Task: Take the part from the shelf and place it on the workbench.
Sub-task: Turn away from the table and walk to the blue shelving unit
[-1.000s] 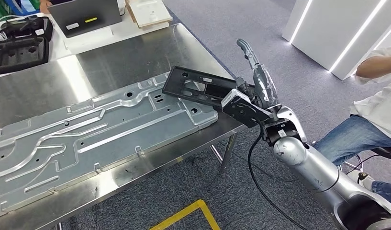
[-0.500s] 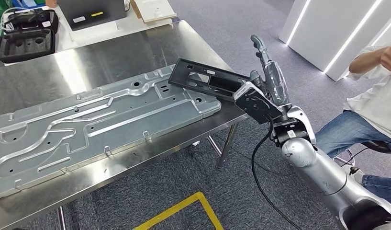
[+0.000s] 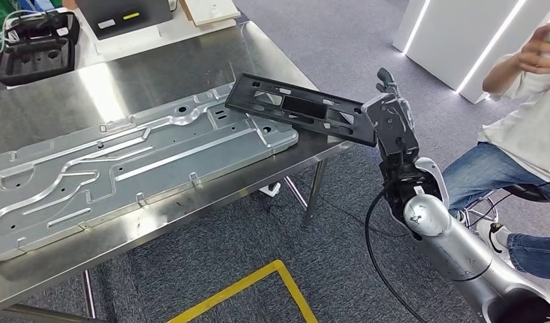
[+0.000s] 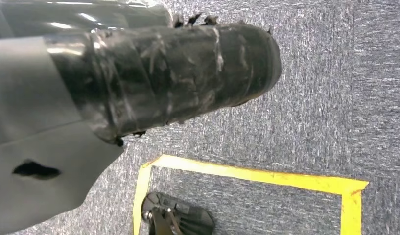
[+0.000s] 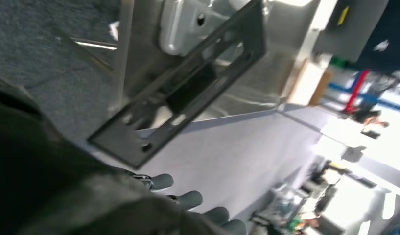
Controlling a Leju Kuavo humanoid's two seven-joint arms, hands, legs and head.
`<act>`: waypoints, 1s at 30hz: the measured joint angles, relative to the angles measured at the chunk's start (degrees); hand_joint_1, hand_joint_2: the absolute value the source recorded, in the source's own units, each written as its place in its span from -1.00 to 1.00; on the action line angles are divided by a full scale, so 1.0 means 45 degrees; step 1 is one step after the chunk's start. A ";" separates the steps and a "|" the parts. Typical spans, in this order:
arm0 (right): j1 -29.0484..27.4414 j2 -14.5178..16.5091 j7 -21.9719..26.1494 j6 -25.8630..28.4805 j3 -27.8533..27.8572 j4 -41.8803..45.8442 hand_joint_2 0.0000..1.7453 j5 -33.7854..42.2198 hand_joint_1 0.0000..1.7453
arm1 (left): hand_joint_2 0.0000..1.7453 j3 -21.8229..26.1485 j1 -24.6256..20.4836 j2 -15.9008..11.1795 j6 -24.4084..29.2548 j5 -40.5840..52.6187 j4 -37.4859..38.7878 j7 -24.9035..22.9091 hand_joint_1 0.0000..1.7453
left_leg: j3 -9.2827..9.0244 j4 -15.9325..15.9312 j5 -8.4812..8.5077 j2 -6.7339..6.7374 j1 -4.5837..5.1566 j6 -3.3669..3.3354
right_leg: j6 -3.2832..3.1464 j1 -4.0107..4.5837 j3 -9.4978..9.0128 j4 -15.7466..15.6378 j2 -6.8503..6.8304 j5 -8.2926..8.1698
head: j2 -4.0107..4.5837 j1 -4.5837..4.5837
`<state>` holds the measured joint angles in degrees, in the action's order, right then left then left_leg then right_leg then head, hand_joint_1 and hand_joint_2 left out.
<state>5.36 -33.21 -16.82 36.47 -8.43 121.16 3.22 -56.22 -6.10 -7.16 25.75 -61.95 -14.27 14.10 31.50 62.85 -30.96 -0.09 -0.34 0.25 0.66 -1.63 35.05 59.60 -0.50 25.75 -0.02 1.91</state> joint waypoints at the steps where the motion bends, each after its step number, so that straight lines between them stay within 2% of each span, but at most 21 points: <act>1: -0.0041 0.0006 -0.0083 0.0252 0.0034 -0.0027 -1.00 -0.0204 -1.00 | -1.00 0.0011 -0.0008 -0.0001 0.0010 -0.0004 0.0000 -0.0005 -1.00 | -0.0392 -0.0651 0.0136 -0.0016 0.0029 -0.0048 | 0.0076 -0.0004 0.0044 0.0005 -0.0002 -0.0061 | 0.0000 0.0002; 2: -0.0091 0.0031 -0.0104 0.0457 0.0067 -0.0045 -1.00 -0.0447 -1.00 | -1.00 0.0022 -0.0012 -0.0001 0.0017 -0.0007 0.0000 -0.0007 -1.00 | -0.0575 -0.1000 0.0166 -0.0032 0.0067 -0.0098 | 0.0156 -0.0006 0.0070 -0.0006 -0.0008 -0.0132 | 0.0001 0.0005; 4: -0.0234 0.0179 0.0170 0.0673 0.0165 -0.0050 -1.00 -0.0728 -1.00 | -1.00 0.0041 -0.0004 0.0004 0.0016 -0.0012 0.0000 -0.0002 -1.00 | -0.0501 -0.1117 0.0293 -0.0041 0.0120 -0.0220 | 0.0328 0.0000 0.0096 -0.0081 -0.0007 -0.0312 | 0.0002 0.0011; 6: -0.0431 0.0421 0.0841 0.0705 0.0339 0.0000 -1.00 -0.0447 -1.00 | -1.00 0.0049 -0.0009 0.0034 -0.0009 -0.0011 0.0000 0.0032 -1.00 | -0.0426 -0.1284 0.0526 0.0023 0.0074 -0.0419 | 0.0437 0.0001 0.0211 0.0076 0.0028 -0.0112 | 0.0004 0.0024; 7: -0.0520 0.0549 0.1237 0.0706 0.0445 0.0040 -1.00 -0.0205 -1.00 | -1.00 0.0050 -0.0012 0.0056 -0.0023 -0.0009 0.0000 0.0057 -1.00 | -0.0362 -0.1374 0.0668 0.0060 0.0042 -0.0530 | 0.0463 0.0015 0.0369 0.0452 0.0052 0.0262 | 0.0005 0.0033; 9: -0.0686 0.0819 0.2026 0.0706 0.0674 0.0145 -1.00 0.0209 -1.00 | -1.00 0.0050 -0.0013 0.0095 -0.0047 0.0000 0.0000 0.0122 -1.00 | -0.0149 -0.1410 0.0877 0.0096 0.0039 -0.0672 | 0.0471 0.0022 0.0880 0.1905 0.0084 0.1350 | 0.0004 0.0060; 10: -0.0778 0.0969 0.2434 0.0706 0.0788 0.0206 -1.00 0.0359 -1.00 | -1.00 0.0050 -0.0009 0.0111 -0.0056 0.0006 0.0000 0.0148 -1.00 | -0.0008 -0.1372 0.0961 0.0105 0.0053 -0.0697 | 0.0484 0.0027 0.1093 0.2669 0.0093 0.1752 | 0.0002 0.0060; 11: -0.0873 0.1130 0.2837 0.0706 0.0899 0.0268 -1.00 0.0485 -1.00 | -1.00 0.0050 -0.0007 0.0120 -0.0062 0.0012 0.0000 0.0171 -1.00 | 0.0143 -0.1318 0.1029 0.0105 0.0064 -0.0699 | 0.0504 0.0023 0.1153 0.3161 0.0094 0.1920 | 0.0001 0.0064; 12: -0.0951 0.1279 0.3210 0.0706 0.1008 0.0334 -1.00 0.0575 -1.00 | -1.00 0.0050 -0.0006 0.0130 -0.0066 0.0019 0.0000 0.0188 -1.00 | 0.0292 -0.1249 0.1084 0.0105 0.0070 -0.0690 | 0.0525 0.0012 0.1006 0.3220 0.0091 0.1837 | 0.0000 0.0066; 13: -0.1003 0.1424 0.3545 0.0706 0.1128 0.0407 -1.00 0.0636 -1.00 | -1.00 0.0050 -0.0005 0.0140 -0.0072 0.0029 0.0000 0.0199 -1.00 | 0.0446 -0.1156 0.1126 0.0104 0.0064 -0.0668 | 0.0547 -0.0010 0.0607 0.2789 0.0087 0.1559 | 0.0000 0.0066; 15: -0.1047 0.1686 0.3961 0.0706 0.1384 0.0586 -1.00 0.0745 -1.00 | -1.00 0.0050 -0.0006 0.0166 -0.0080 0.0049 0.0000 0.0216 -1.00 | 0.0744 -0.0930 0.1178 0.0098 0.0063 -0.0592 | 0.0578 -0.0045 -0.0496 0.1205 0.0088 0.1059 | 0.0000 0.0066; 16: -0.1084 0.1805 0.4070 0.0706 0.1509 0.0688 -1.00 0.0806 -1.00 | -1.00 0.0050 -0.0008 0.0177 -0.0081 0.0058 0.0000 0.0222 -1.00 | 0.0863 -0.0823 0.1209 0.0091 0.0074 -0.0530 | 0.0543 -0.0025 -0.0887 0.0555 0.0106 0.0943 | 0.0000 0.0062; 17: -0.1136 0.1914 0.4137 0.0706 0.1620 0.0788 -1.00 0.0901 -1.00 | -1.00 0.0050 -0.0007 0.0182 -0.0079 0.0063 0.0000 0.0231 -1.00 | 0.0946 -0.0748 0.1252 0.0081 0.0094 -0.0457 | 0.0485 0.0000 -0.1063 0.0185 0.0123 0.0947 | 0.0001 0.0062; 20: -0.1308 0.2247 0.4275 0.0702 0.1844 0.1005 -1.00 0.1529 -1.00 | -1.00 0.0054 0.0017 0.0191 -0.0068 0.0032 0.0000 0.0245 -1.00 | 0.1103 -0.0645 0.1398 0.0038 0.0113 -0.0249 | 0.0217 0.0012 -0.0892 0.0049 0.0133 0.0836 | 0.0002 0.0063; 21: -0.1359 0.2367 0.4305 0.0701 0.1885 0.1055 -1.00 0.1844 -1.00 | -1.00 0.0060 0.0023 0.0199 -0.0064 0.0012 0.0000 0.0248 -1.00 | 0.1206 -0.0520 0.1248 0.0028 0.0093 -0.0178 | 0.0122 -0.0004 -0.0796 0.0047 0.0120 0.0742 | 0.0001 0.0061; 23: -0.1493 0.2555 0.4368 0.0700 0.1948 0.1154 -1.00 0.2567 -1.00 | -1.00 0.0075 0.0021 0.0214 -0.0055 -0.0021 0.0000 0.0264 -1.00 | 0.1545 0.0365 0.0329 0.0022 0.0040 -0.0024 | -0.0066 -0.0026 -0.0576 0.0027 0.0085 0.0535 | 0.0001 0.0058; 25: -0.1635 0.2679 0.4553 0.0697 0.1994 0.1214 -1.00 0.3381 -1.00 | -1.00 0.0083 0.0020 0.0221 -0.0050 -0.0061 0.0001 0.0299 -1.00 | 0.1917 0.1884 -0.0770 0.0021 0.0026 0.0078 | -0.0160 0.0004 -0.0313 0.0032 0.0077 0.0330 | 0.0000 0.0056; 26: -0.1710 0.2724 0.4716 0.0696 0.2007 0.1223 -1.00 0.3779 -1.00 | -1.00 0.0084 0.0021 0.0222 -0.0047 -0.0084 0.0002 0.0324 -1.00 | 0.1964 0.2444 -0.1005 0.0021 0.0024 0.0090 | -0.0167 0.0027 -0.0176 0.0039 0.0077 0.0226 | 0.0000 0.0056; 27: -0.1793 0.2756 0.4913 0.0696 0.2015 0.1224 -1.00 0.4167 -1.00 | -1.00 0.0084 0.0022 0.0223 -0.0045 -0.0106 0.0002 0.0355 -1.00 | 0.1846 0.2653 -0.0972 0.0020 0.0027 0.0072 | -0.0170 0.0054 -0.0037 0.0048 0.0077 0.0126 | 0.0000 0.0056; 28: -0.1879 0.2779 0.5120 0.0696 0.2017 0.1224 -1.00 0.4508 -1.00 | -1.00 0.0084 0.0020 0.0225 -0.0040 -0.0124 0.0004 0.0381 -1.00 | 0.1491 0.2379 -0.0704 0.0018 0.0039 0.0013 | -0.0168 0.0085 0.0099 0.0055 0.0077 0.0024 | 0.0000 0.0055; 30: -0.2024 0.2803 0.5435 0.0696 0.2035 0.1223 -1.00 0.4992 -1.00 | -1.00 0.0086 -0.0002 0.0220 -0.0024 -0.0152 0.0004 0.0419 -1.00 | 0.0318 0.0846 -0.0151 0.0012 0.0108 -0.0217 | -0.0157 0.0130 0.0335 0.0063 0.0077 -0.0178 | 0.0000 0.0056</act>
<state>-3.75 -20.59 7.64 39.60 0.73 126.67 25.68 -55.83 -6.11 -6.17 25.64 -62.64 -14.26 15.98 32.93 66.66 -31.64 -0.03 0.14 -0.73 -0.04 -1.05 36.55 59.88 -0.15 24.95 -0.02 2.16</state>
